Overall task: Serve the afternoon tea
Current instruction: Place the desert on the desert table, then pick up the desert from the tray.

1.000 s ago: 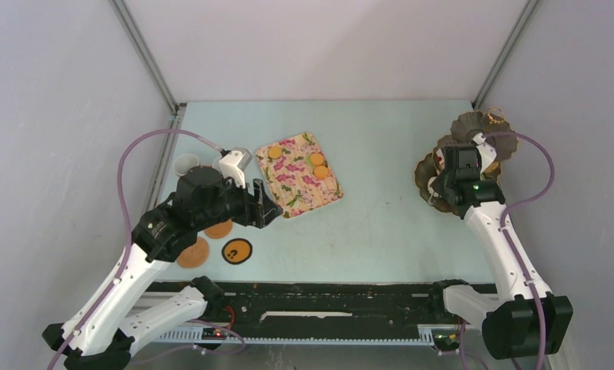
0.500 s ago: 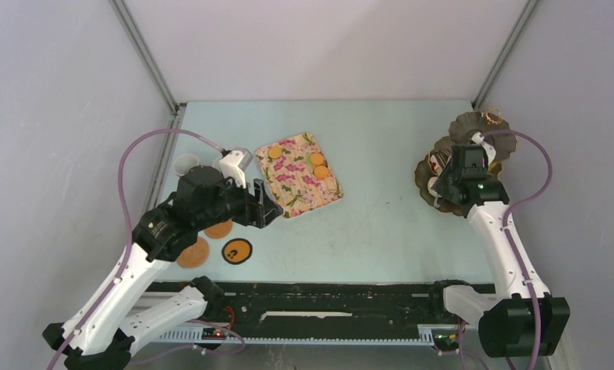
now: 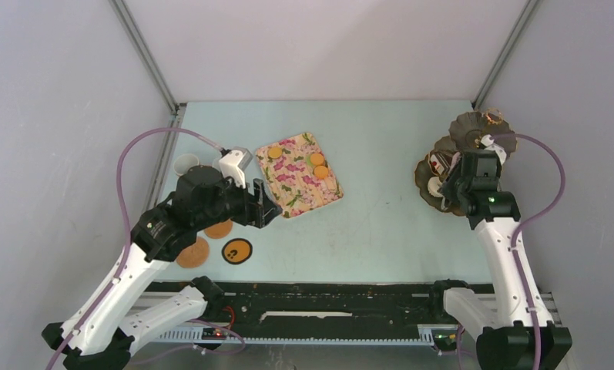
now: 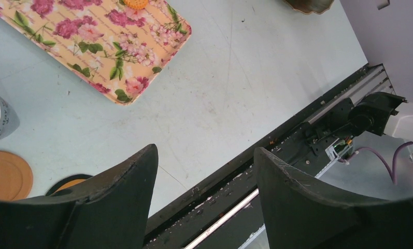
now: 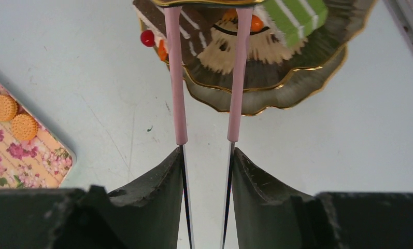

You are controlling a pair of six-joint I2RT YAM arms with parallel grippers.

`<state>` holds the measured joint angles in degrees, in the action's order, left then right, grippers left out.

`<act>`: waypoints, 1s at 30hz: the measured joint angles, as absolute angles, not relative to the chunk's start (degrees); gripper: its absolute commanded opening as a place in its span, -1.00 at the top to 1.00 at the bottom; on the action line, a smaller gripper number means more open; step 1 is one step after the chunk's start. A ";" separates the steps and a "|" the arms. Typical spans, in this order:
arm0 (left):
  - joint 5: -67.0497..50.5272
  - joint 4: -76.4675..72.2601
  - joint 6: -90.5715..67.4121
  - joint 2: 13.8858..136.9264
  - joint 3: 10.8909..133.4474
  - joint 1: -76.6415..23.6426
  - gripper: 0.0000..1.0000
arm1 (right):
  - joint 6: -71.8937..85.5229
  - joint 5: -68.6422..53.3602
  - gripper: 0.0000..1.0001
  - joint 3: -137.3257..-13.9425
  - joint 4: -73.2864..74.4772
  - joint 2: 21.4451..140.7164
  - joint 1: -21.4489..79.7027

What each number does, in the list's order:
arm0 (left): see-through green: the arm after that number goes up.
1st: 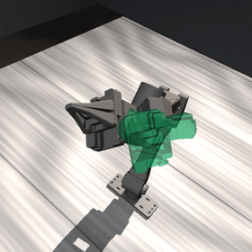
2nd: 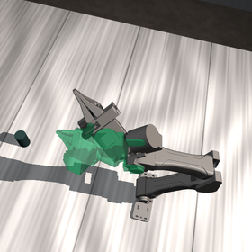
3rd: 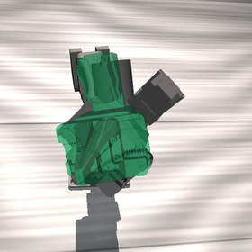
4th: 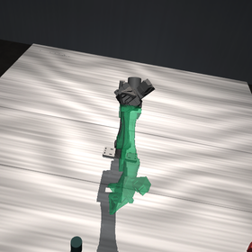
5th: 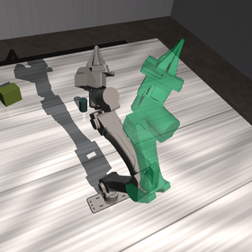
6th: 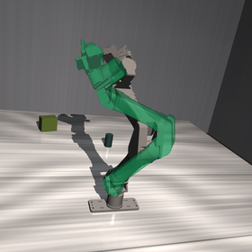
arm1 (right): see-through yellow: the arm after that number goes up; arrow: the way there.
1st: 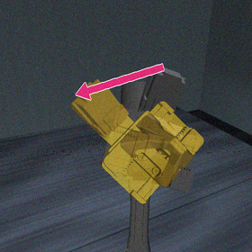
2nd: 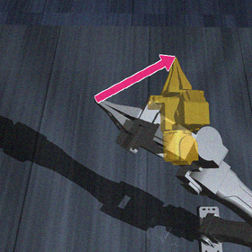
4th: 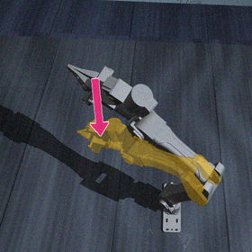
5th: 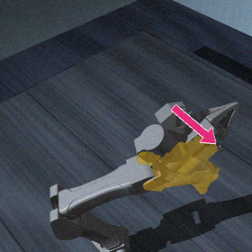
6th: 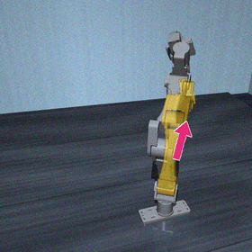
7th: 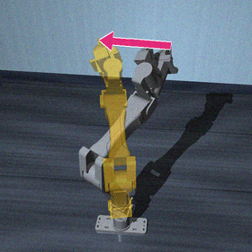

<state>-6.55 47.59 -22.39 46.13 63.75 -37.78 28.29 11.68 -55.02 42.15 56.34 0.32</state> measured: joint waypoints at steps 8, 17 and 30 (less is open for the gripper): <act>-6.28 47.72 -22.35 46.30 64.75 -38.33 -0.48 | 25.36 10.35 0.21 -55.02 45.60 51.92 -3.27; -5.52 47.81 -21.93 46.83 64.75 -38.41 -0.48 | 16.86 -6.57 0.26 -55.02 48.10 43.42 3.11; -8.10 47.75 -24.69 47.77 64.73 -34.35 -0.46 | 14.81 -3.84 0.22 -60.88 32.97 74.37 36.34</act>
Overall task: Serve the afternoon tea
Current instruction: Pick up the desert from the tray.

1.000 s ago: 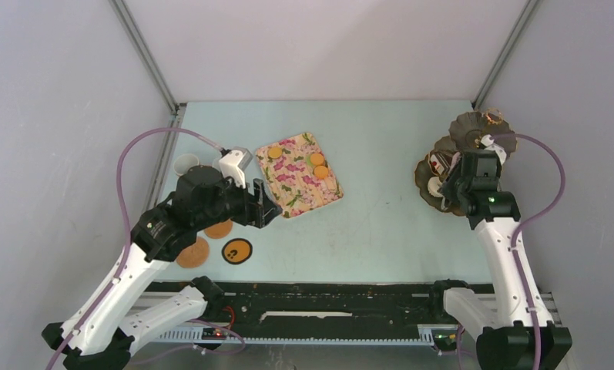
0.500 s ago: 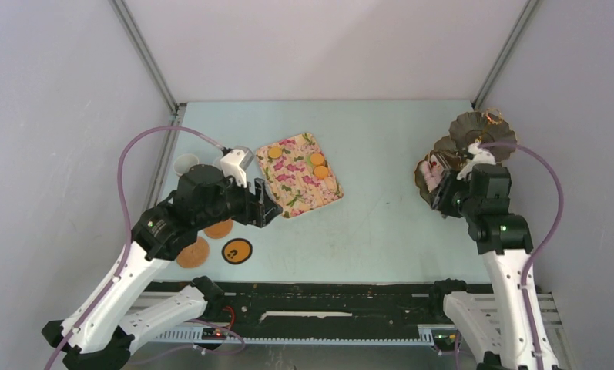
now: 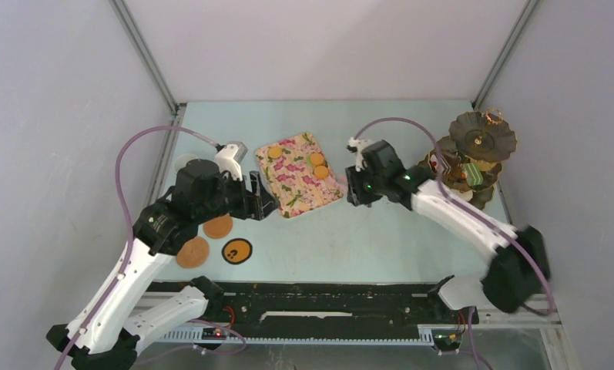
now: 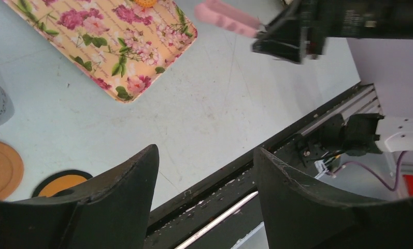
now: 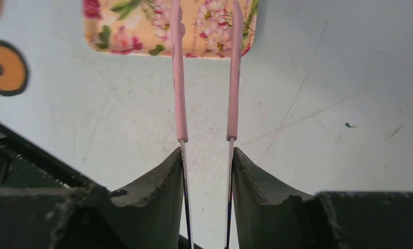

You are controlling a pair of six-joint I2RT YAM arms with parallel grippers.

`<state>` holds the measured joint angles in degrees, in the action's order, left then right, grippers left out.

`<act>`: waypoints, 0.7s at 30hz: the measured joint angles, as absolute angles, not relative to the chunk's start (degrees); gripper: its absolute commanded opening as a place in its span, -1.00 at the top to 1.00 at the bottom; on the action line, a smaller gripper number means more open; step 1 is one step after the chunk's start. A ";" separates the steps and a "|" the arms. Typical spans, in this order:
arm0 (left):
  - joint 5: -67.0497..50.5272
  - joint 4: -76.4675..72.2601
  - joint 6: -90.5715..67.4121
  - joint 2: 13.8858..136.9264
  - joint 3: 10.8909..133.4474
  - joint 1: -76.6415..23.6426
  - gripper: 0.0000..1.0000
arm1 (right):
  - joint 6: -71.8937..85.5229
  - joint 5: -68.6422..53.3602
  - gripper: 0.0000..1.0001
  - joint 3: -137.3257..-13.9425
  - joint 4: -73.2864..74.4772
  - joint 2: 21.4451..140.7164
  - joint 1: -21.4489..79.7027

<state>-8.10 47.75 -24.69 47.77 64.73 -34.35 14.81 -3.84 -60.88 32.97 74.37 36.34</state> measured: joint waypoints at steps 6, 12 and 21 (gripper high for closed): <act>-10.15 47.75 -26.52 48.84 64.73 -30.33 -0.46 | 14.11 -5.96 0.19 -72.93 34.00 93.62 35.29; -10.76 47.77 -26.52 51.48 64.75 -26.87 -0.46 | 18.31 -8.69 0.15 -85.41 37.23 103.42 34.37; -11.42 47.77 -26.52 52.25 64.75 -25.26 -0.46 | 24.12 -7.01 0.13 -88.90 43.33 108.33 34.33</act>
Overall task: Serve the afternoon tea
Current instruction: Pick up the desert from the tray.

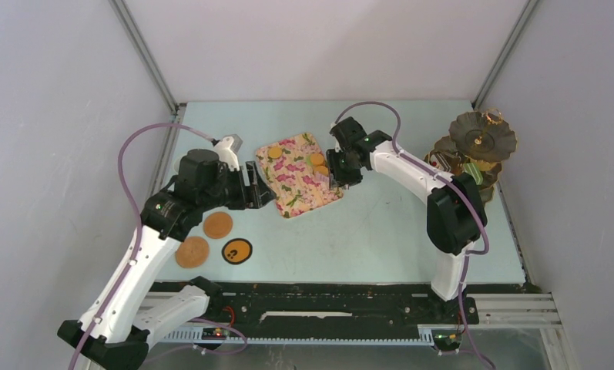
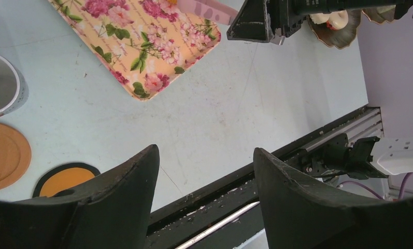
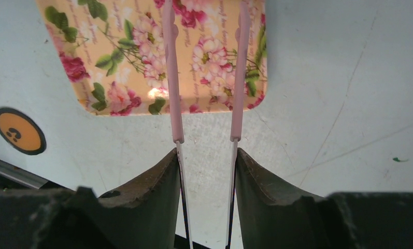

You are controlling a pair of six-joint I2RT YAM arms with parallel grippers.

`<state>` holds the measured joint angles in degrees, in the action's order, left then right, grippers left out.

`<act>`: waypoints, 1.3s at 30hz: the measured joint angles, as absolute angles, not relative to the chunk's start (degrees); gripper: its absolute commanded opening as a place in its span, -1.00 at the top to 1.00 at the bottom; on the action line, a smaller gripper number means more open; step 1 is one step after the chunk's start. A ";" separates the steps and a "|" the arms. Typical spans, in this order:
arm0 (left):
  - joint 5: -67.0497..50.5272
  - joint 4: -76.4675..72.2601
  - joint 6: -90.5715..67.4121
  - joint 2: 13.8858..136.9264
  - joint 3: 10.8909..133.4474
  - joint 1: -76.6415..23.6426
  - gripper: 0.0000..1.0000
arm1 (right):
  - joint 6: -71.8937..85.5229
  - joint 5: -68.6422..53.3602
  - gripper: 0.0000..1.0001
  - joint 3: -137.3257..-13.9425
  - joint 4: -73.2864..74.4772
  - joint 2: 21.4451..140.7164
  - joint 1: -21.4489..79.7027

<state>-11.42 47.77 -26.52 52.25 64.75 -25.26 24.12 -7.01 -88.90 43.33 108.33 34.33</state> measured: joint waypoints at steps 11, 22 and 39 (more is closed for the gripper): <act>-11.79 47.79 -26.15 52.01 64.75 -26.57 -0.47 | 25.06 -2.90 0.12 -89.27 45.17 109.43 35.42; -10.55 48.18 -24.86 51.75 64.75 -27.64 -0.48 | 23.29 0.40 0.12 -97.65 46.46 116.99 36.07; -9.15 49.08 -23.88 51.00 65.39 -27.64 -0.48 | 17.37 6.74 0.14 -104.16 51.44 121.91 39.57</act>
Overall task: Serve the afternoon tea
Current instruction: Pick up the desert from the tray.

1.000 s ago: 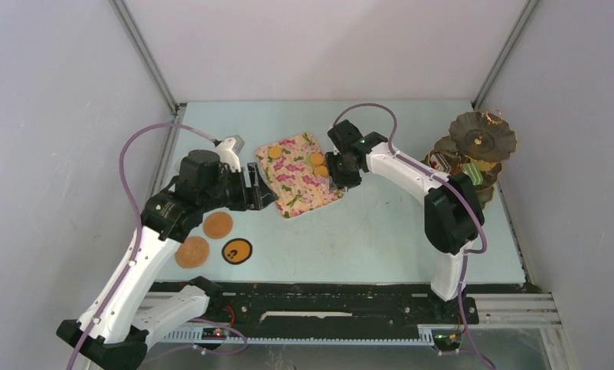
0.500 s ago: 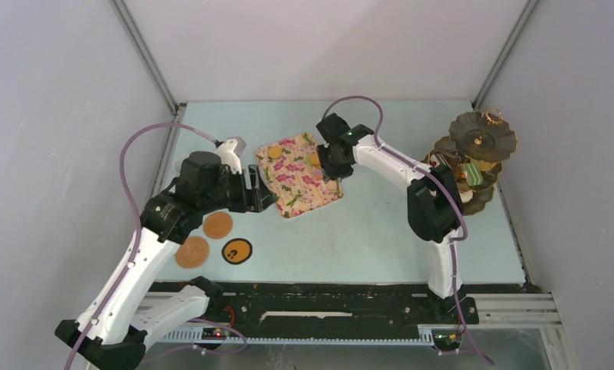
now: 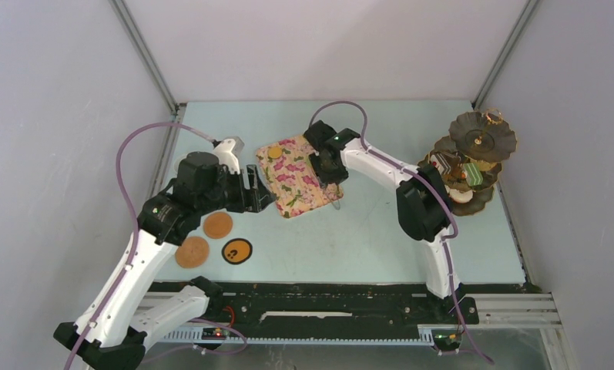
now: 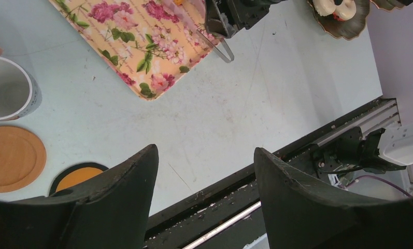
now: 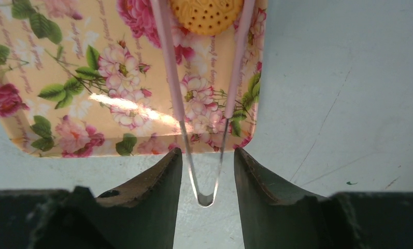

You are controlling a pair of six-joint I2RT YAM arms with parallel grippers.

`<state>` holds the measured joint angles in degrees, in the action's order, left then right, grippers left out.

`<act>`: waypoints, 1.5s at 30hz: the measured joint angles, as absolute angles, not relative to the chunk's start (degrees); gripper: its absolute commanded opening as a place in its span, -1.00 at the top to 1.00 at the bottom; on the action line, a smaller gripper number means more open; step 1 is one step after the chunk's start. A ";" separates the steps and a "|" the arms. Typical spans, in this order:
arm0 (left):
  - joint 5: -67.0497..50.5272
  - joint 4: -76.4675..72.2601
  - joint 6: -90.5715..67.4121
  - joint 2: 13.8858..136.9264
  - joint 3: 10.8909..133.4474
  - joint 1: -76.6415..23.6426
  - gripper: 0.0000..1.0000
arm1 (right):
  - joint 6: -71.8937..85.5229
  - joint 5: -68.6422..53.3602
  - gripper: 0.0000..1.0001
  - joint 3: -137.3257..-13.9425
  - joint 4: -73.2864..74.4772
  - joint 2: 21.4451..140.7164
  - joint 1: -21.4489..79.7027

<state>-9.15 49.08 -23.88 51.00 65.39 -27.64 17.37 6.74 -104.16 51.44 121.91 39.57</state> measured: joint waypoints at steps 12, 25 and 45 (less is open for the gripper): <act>-9.08 49.25 -23.40 50.92 65.41 -28.10 -0.49 | 17.15 7.33 -0.99 -101.19 47.55 121.78 40.14; -8.69 49.78 -23.35 50.89 65.71 -28.49 -0.49 | 17.08 10.04 -0.72 -87.85 35.75 117.40 43.18; -8.69 50.26 -23.35 50.89 65.71 -28.56 -0.48 | 16.40 10.96 0.12 -86.72 30.98 119.59 41.65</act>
<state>-8.69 50.26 -23.35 50.89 65.71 -28.56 16.40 10.96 -86.72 30.98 119.59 41.65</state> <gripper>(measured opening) 0.745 0.504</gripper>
